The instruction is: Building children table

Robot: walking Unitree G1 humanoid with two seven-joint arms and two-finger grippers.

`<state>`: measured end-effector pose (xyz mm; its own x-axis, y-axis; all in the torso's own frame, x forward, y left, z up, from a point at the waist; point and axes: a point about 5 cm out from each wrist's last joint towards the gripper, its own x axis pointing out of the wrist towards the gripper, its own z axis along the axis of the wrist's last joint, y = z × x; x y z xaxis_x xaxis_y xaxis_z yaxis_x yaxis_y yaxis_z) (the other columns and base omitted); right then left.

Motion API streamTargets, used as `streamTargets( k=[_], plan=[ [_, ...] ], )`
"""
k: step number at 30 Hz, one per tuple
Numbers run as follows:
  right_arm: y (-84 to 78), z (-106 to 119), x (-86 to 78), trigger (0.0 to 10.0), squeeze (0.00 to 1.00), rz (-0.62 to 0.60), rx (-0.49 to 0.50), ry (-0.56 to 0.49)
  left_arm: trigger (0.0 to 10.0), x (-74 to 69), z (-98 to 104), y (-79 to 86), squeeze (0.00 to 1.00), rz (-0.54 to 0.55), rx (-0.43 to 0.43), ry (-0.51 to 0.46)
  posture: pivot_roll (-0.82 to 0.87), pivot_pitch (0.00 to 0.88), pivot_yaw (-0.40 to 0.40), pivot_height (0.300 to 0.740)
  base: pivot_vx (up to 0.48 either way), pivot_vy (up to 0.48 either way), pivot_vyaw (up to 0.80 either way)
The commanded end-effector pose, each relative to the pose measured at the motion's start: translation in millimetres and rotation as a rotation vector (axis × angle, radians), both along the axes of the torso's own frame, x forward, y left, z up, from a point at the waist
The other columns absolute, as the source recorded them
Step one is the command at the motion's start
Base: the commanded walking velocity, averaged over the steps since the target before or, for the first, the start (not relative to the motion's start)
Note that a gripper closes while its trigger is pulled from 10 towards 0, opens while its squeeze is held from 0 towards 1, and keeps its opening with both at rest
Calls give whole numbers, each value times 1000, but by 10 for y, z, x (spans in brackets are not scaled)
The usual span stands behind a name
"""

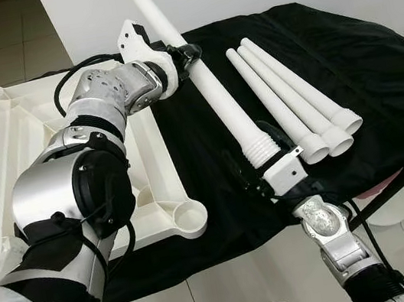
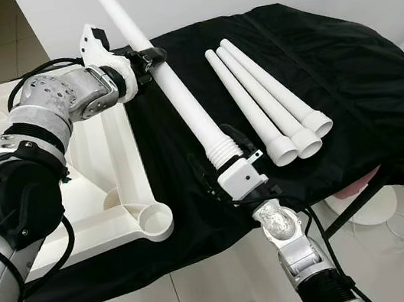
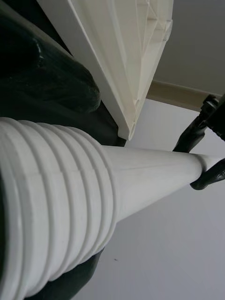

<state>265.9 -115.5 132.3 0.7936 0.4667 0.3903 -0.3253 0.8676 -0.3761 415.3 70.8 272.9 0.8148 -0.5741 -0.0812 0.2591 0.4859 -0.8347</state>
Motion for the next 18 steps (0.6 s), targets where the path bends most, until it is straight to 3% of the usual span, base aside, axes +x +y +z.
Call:
streamTargets(
  k=[1, 3, 5, 7, 8, 12, 18],
  plan=[
    [38, -117, -37, 10000, 1000, 19, 5, 58, 10000, -16, 196, -48, 0, -70, -139, -121, -9, 0, 38, 740, 0, 0, 0],
    [41, -118, -39, 10000, 1000, 13, 9, 57, 10000, -9, 204, -32, 0, -58, -141, -122, -9, 0, 38, 740, 0, 0, 0],
    [9, -100, -5, 10000, 1000, -27, 126, 106, 10000, 19, 260, 33, 0, -7, -137, -152, -10, 0, 36, 740, 0, 0, 0],
    [-9, -101, 16, 10000, 1000, -48, 159, 125, 10000, 26, 277, 50, 0, 6, -134, -166, -10, 0, 36, 740, 0, 0, 0],
    [-43, -83, 59, 10000, 0, -70, 230, 166, 10000, 36, 307, 73, 0, 25, -116, -197, -10, 0, 36, 740, 0, 0, 0],
    [-113, -6, 141, 10000, 0, -90, 410, 228, 10000, 38, 359, 78, 0, 28, -79, -257, -9, 0, 29, 740, 0, 0, 0],
    [-147, 48, 245, 10000, 0, -127, 429, 261, 10000, 44, 425, 78, 0, 55, -12, -344, -7, 0, 22, 740, 0, 0, 0]
  ],
)
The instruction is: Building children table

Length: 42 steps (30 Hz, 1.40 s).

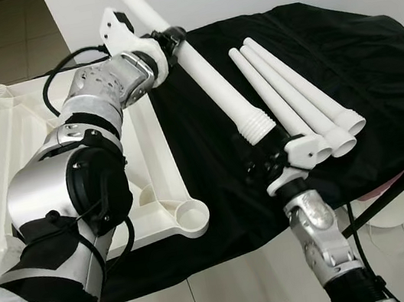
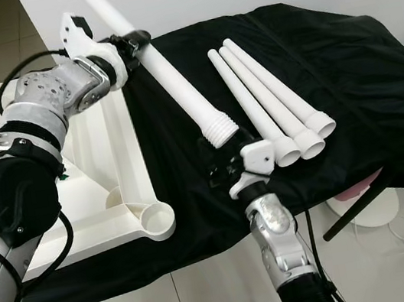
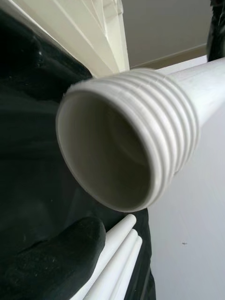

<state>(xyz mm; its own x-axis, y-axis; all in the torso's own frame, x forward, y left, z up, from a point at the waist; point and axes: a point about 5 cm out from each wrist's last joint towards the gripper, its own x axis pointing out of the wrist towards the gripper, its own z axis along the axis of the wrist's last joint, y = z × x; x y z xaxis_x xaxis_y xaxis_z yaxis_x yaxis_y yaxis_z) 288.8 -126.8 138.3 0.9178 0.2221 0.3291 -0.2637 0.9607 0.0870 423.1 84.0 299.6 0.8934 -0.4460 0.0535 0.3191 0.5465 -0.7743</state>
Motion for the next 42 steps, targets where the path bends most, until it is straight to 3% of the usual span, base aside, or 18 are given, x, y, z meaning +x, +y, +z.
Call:
streamTargets(
  k=[1, 4, 6, 13, 19, 20, 21, 22, 27, 28, 35, 42],
  plan=[
    [-43, -23, 40, 10000, 0, -41, -27, 40, 10000, -30, 186, -40, 0, -78, 1, -202, -8, 0, 22, 740, 0, 0, 0],
    [-56, -30, 59, 10000, 0, -65, -61, 55, 10000, -26, 213, -26, 0, -60, 7, -228, -8, 0, 22, 740, 0, 0, 0],
    [-15, -41, 96, 10000, 0, -32, -144, 105, 10000, -29, 366, 35, 0, 17, 58, -348, -8, 0, 15, 740, 0, 0, 0],
    [-4, -79, 105, 10000, 0, -20, -213, 138, 10000, -34, 462, 98, 0, 83, 68, -403, -9, 0, 5, 740, 0, 0, 0],
    [-29, -103, 127, 10000, 0, -10, -293, 171, 10000, -65, 579, 180, 0, 170, 86, -493, -10, 0, 3, 740, 0, 0, 0],
    [-39, -34, 146, 10000, 0, 19, -342, 152, 10000, -104, 605, 184, 0, 228, 131, -568, -11, 0, 2, 740, 0, 0, 0],
    [-39, -34, 146, 10000, 0, 19, -342, 152, 10000, -104, 605, 184, 0, 228, 131, -568, -11, 0, 2, 740, 0, 0, 0],
    [-34, 71, 169, 10000, 0, 54, -359, 130, 10000, -153, 603, 131, 0, 251, 169, -632, -13, 0, 5, 740, 0, 0, 0],
    [-32, 186, 231, 10000, 0, 56, -389, 115, 10000, -214, 581, 33, 0, 249, 226, -701, -16, 0, 7, 740, 0, 0, 0],
    [-1, 308, 315, 10000, 0, 54, -414, 111, 10000, -277, 518, -104, 0, 222, 284, -753, -20, 0, 9, 740, 0, 0, 0],
    [129, 501, 452, 10000, 0, 57, -508, 71, 10000, -400, 370, -326, 0, 186, 312, -786, -23, 0, 10, 740, 0, 0, 0],
    [189, 624, 553, 10000, 0, 29, -524, 53, 10000, -544, 269, -540, 0, 151, 350, -825, -15, 0, 10, 740, 0, 0, 0]
  ],
)
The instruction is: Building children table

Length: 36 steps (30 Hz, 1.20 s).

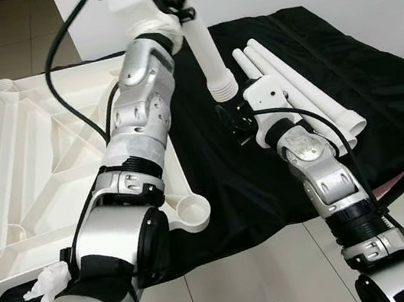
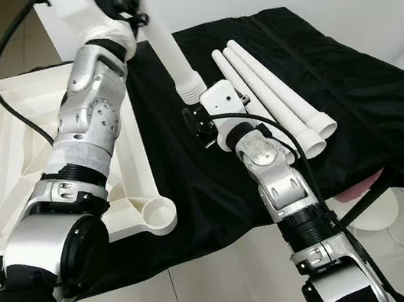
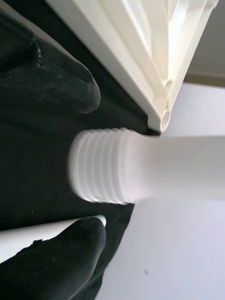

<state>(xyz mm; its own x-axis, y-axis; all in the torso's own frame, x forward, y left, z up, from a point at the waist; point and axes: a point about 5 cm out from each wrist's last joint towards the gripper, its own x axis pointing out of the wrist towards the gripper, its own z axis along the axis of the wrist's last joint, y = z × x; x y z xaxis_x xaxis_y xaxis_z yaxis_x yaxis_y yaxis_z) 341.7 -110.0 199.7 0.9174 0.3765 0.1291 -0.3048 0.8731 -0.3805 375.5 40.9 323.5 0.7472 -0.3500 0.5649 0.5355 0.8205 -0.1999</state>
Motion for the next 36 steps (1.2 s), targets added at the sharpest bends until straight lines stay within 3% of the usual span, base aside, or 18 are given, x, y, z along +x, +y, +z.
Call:
streamTargets(
  k=[1, 14, 32, 33, 34, 35, 36],
  plan=[
    [25, 24, 37, 10000, 0, -14, -17, 3, 10000, -85, 20, -127, 0, -75, 66, -65, -11, 0, 11, 740, 0, 0, 0],
    [3, 31, 221, 10000, 0, -70, -67, 32, 10000, -276, -74, -305, 0, -119, 88, -66, 3, 0, 2, 740, 0, 0, 0],
    [60, 99, 328, 10000, 0, -60, -105, -10, 10000, -395, -81, -422, 0, -156, 93, -63, 7, 0, -4, 740, 0, 0, 0],
    [65, 102, 328, 9765, 0, -58, -108, -14, 10000, -399, -82, -427, 0, -158, 94, -64, 7, 0, -4, 740, 0, 0, 0],
    [71, 102, 326, 6627, 0, -53, -106, -14, 10000, -402, -81, -429, 0, -159, 93, -64, 7, 0, -4, 740, 0, 0, 0],
    [71, 102, 326, 6627, 0, -53, -106, -14, 10000, -402, -81, -429, 0, -159, 93, -64, 7, 0, -4, 740, 0, 0, 0],
    [77, 100, 323, 3608, 0, -47, -106, -13, 10000, -403, -81, -432, 0, -159, 93, -64, 7, 0, -4, 740, 0, 0, 0]
  ],
)
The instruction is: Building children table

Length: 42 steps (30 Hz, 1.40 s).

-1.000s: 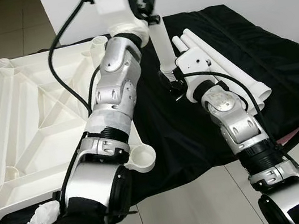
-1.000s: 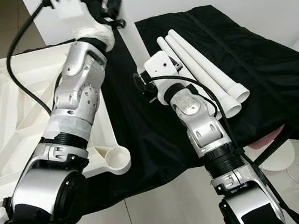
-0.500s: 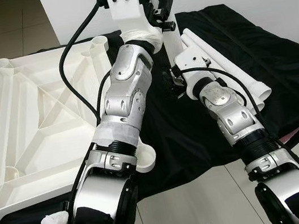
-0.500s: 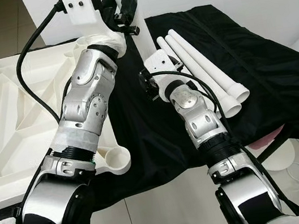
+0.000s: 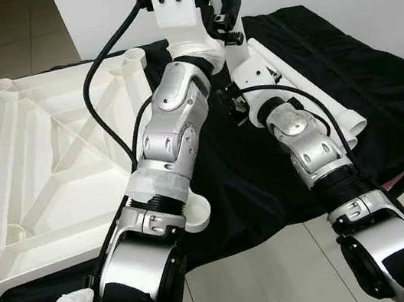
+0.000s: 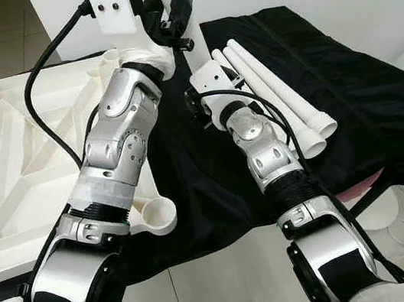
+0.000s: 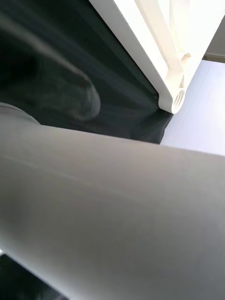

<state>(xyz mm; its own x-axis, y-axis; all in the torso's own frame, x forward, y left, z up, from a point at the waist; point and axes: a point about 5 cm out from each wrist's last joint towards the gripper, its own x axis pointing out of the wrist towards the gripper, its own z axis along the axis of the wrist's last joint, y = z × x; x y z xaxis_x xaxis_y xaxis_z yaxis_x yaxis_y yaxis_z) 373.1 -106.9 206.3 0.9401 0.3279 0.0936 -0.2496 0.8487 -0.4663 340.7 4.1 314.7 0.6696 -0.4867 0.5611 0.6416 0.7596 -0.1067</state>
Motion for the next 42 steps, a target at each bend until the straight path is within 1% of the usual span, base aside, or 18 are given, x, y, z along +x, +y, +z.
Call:
streamTargets(
  k=[1, 2, 6, 14, 19, 20, 21, 25, 26, 33, 34, 42],
  plan=[
    [49, 34, 7, 2863, 0, 20, -7, -14, 10000, -58, 8, -64, 0, -35, 8, -19, 7, 0, -4, 740, 0, 0, 0],
    [51, 35, 4, 0, 0, 24, -9, -16, 10000, -59, 8, -67, 0, -36, 9, -18, 5, 0, -5, 740, 0, 0, 0],
    [49, 36, 5, 0, 0, 28, -10, -21, 10000, -61, 7, -71, 0, -38, 10, -17, 1, 0, -3, 740, 0, 0, 0],
    [12, 50, 19, 0, 0, 9, 33, -36, 10000, -73, 8, -87, 0, -44, 11, -16, -1, 0, -2, 740, 0, 0, 0],
    [10, 52, 21, 0, 0, 5, 39, -40, 10000, -73, 6, -87, 0, -43, 12, -15, 1, 0, -2, 740, 0, 0, 0],
    [5, 58, 26, 10000, 0, -8, 46, -44, 10000, -73, 6, -86, 0, -42, 14, -15, 2, 0, -2, 740, 0, 0, 0],
    [6, 63, 29, 10000, 1000, -5, 70, -37, 10000, -71, 6, -84, 0, -42, 14, -15, 4, 0, -1, 740, 0, 0, 0],
    [5, 105, 29, 10000, 1000, -4, 105, -49, 10000, -73, 10, -80, 0, -41, 13, -16, 4, 0, -1, 740, 0, 0, 0],
    [10, 123, 32, 10000, 0, 4, 116, -48, 10000, -72, 13, -79, 0, -41, 13, -17, 4, 0, 1, 740, 0, 0, 0],
    [15, 146, 38, 10000, 0, 7, 110, -60, 10000, -75, 18, -82, 0, -43, 14, -19, 3, 0, 2, 740, 0, 0, 0],
    [37, 174, 35, 10000, 0, 20, 105, -77, 10000, -77, 20, -87, 0, -45, 16, -20, 4, 0, 2, 740, 0, 0, 0],
    [97, 227, 24, 10000, 0, 57, 112, -100, 10000, -85, 23, -103, 0, -50, 23, -25, 5, 0, 2, 740, 0, 0, 0]
  ],
)
